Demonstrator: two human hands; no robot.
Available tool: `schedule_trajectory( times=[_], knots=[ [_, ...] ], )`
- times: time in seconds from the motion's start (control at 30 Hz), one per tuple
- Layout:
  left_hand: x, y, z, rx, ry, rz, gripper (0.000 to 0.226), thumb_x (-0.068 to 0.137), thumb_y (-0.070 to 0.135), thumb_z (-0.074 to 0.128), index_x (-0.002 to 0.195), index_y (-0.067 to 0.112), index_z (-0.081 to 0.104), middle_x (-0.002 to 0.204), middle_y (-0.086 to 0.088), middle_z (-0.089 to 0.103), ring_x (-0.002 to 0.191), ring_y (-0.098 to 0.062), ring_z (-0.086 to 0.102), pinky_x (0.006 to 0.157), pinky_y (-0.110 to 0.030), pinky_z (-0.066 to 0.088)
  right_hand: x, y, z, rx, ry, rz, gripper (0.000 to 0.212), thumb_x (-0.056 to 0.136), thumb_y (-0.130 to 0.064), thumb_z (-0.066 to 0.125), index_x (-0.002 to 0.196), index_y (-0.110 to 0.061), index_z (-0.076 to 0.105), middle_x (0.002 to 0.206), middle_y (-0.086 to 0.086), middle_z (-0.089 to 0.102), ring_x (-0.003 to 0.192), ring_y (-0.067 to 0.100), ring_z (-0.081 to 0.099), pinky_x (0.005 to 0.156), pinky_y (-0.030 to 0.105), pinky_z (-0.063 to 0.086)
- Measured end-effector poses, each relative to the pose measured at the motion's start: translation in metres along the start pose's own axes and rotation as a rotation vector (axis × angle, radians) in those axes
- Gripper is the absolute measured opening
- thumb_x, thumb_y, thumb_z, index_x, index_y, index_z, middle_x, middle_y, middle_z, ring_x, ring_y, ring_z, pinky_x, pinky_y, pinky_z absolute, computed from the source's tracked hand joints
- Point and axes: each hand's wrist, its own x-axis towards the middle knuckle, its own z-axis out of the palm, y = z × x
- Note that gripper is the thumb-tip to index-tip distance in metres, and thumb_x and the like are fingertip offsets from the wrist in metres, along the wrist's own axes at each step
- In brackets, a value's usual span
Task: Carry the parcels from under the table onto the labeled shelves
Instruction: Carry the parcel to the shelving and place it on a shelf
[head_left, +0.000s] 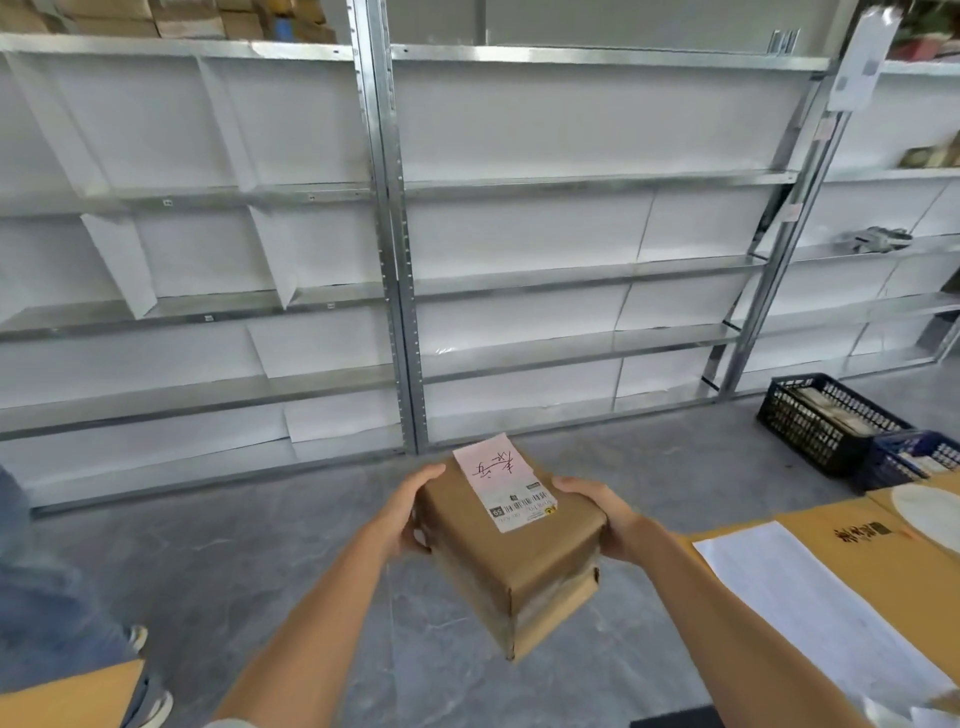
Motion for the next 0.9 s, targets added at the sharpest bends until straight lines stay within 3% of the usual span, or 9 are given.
schedule_trajectory(
  times=[0.17,0.27,0.33,0.43,0.53,0.63,0.7,0.8,0.9],
  knots=[
    [0.044,0.036,-0.018,-0.146,0.06,0.016,0.063,0.069,0.06,0.06,0.115,0.016,0.057,0.124,-0.013,0.062,0.09,-0.027,0.055,0.058,-0.032,0.047,0.057,-0.025,0.012,0.014,0.264,-0.006,0.042,0.082,-0.049,0.05,0.101,-0.015,0.066,0.092,0.007,0.058,0.081,0.023,0.054,0.068,0.03,0.045],
    [0.07,0.053,-0.021,-0.277,0.128,0.058,0.062,0.075,0.053,0.063,0.121,0.013,0.058,0.115,-0.011,0.064,0.093,-0.027,0.058,0.059,-0.03,0.047,0.084,-0.033,0.012,-0.048,0.381,-0.053,0.048,0.09,-0.053,0.04,0.128,-0.027,0.052,0.121,0.002,0.052,0.104,0.027,0.053,0.084,0.044,0.044],
    [0.088,0.067,-0.016,-0.335,0.179,0.075,0.066,0.074,0.053,0.065,0.125,0.014,0.056,0.122,-0.01,0.063,0.106,-0.03,0.06,0.08,-0.043,0.055,0.103,-0.038,0.016,0.015,0.349,-0.019,0.055,0.09,-0.057,0.04,0.139,-0.032,0.036,0.136,0.002,0.04,0.115,0.033,0.049,0.093,0.054,0.042],
    [0.136,0.094,-0.004,-0.327,0.167,0.108,0.079,0.069,0.062,0.064,0.135,0.021,0.049,0.139,-0.008,0.053,0.126,-0.034,0.05,0.103,-0.057,0.041,0.152,-0.058,0.025,0.003,0.213,-0.027,0.051,0.086,-0.061,0.045,0.131,-0.041,0.032,0.134,-0.001,0.037,0.122,0.035,0.045,0.1,0.059,0.041],
    [0.147,0.11,0.008,-0.205,0.094,0.145,0.073,0.064,0.062,0.065,0.128,0.029,0.052,0.137,-0.004,0.054,0.126,-0.031,0.049,0.104,-0.057,0.039,0.173,-0.065,0.027,-0.018,0.318,-0.082,0.056,0.084,-0.058,0.052,0.132,-0.038,0.036,0.131,0.001,0.048,0.117,0.028,0.049,0.094,0.052,0.046],
    [0.154,0.122,0.01,-0.134,-0.007,0.145,0.044,0.079,0.056,0.06,0.112,0.028,0.049,0.121,-0.004,0.05,0.119,-0.029,0.047,0.106,-0.057,0.036,0.192,-0.078,0.008,0.071,0.439,-0.147,0.048,0.078,-0.055,0.057,0.12,-0.033,0.049,0.128,0.005,0.057,0.113,0.029,0.055,0.088,0.048,0.049],
    [0.18,0.145,0.011,-0.152,-0.023,0.11,0.05,0.078,0.06,0.058,0.116,0.029,0.047,0.124,-0.006,0.047,0.122,-0.032,0.045,0.103,-0.058,0.038,0.223,-0.101,-0.013,0.076,0.464,-0.149,0.047,0.074,-0.054,0.059,0.114,-0.03,0.054,0.125,0.007,0.06,0.11,0.029,0.058,0.093,0.049,0.05],
    [0.228,0.177,0.016,-0.177,-0.063,0.054,0.078,0.063,0.07,0.064,0.126,0.026,0.055,0.129,-0.007,0.055,0.123,-0.032,0.05,0.098,-0.052,0.043,0.261,-0.137,-0.036,0.03,0.456,-0.092,0.082,0.051,-0.066,0.061,0.12,-0.021,0.054,0.121,0.01,0.061,0.107,0.03,0.059,0.089,0.044,0.048],
    [0.264,0.209,0.028,-0.127,-0.122,0.045,0.066,0.07,0.07,0.057,0.12,0.026,0.063,0.12,-0.006,0.065,0.114,-0.026,0.056,0.088,-0.041,0.047,0.296,-0.168,-0.059,-0.024,0.428,-0.079,0.102,0.038,-0.07,0.057,0.124,-0.016,0.05,0.12,0.012,0.058,0.109,0.032,0.055,0.084,0.041,0.047]
  ],
)
